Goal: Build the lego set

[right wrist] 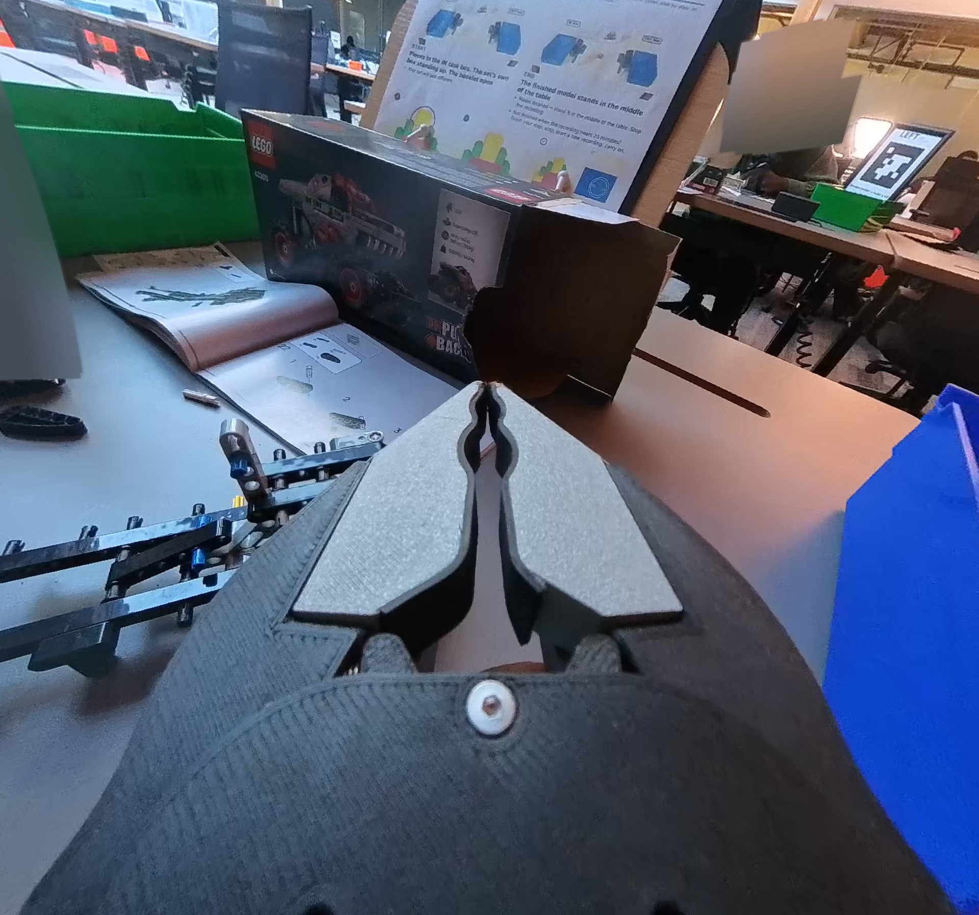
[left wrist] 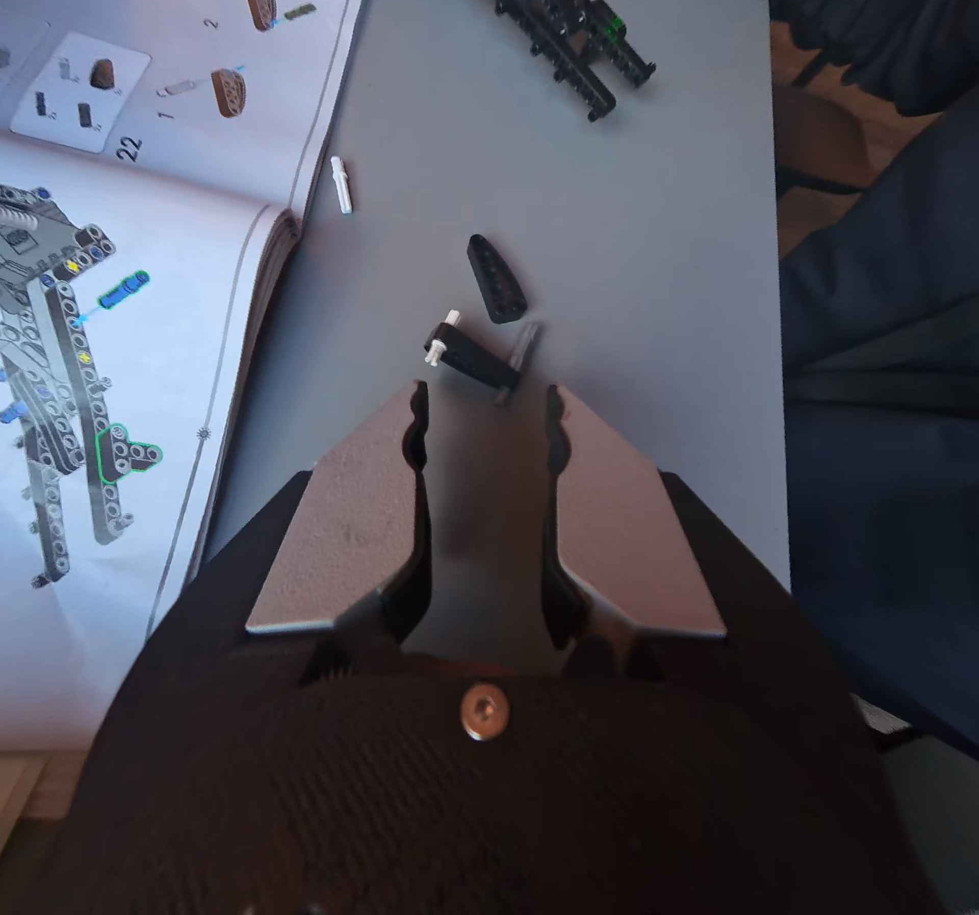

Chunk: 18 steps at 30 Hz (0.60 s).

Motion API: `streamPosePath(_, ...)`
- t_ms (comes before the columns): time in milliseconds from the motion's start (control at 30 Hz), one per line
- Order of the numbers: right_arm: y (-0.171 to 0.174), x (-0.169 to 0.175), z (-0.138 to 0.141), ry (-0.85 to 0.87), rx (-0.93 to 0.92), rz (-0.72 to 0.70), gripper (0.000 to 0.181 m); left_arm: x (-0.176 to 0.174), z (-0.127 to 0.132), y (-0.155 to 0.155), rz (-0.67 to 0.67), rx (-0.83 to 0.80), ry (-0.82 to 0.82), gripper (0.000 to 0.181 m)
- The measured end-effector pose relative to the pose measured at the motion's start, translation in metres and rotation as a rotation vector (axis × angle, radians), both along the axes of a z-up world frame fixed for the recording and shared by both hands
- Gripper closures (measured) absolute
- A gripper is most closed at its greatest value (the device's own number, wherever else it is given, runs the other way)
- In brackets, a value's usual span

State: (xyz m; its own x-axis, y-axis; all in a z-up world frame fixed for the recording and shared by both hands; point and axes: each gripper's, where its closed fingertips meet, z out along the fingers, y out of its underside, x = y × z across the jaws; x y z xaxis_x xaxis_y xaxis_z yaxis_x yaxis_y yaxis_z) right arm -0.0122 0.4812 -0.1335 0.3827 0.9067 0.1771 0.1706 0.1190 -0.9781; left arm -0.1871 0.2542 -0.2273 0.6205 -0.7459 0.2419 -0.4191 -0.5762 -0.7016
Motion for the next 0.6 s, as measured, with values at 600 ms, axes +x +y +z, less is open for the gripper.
streamPosePath(600,0.005,0.005,0.003,0.020,-0.015,-0.024,0.181,-0.065,0.157,0.044,0.507,0.656,-0.378,0.161)
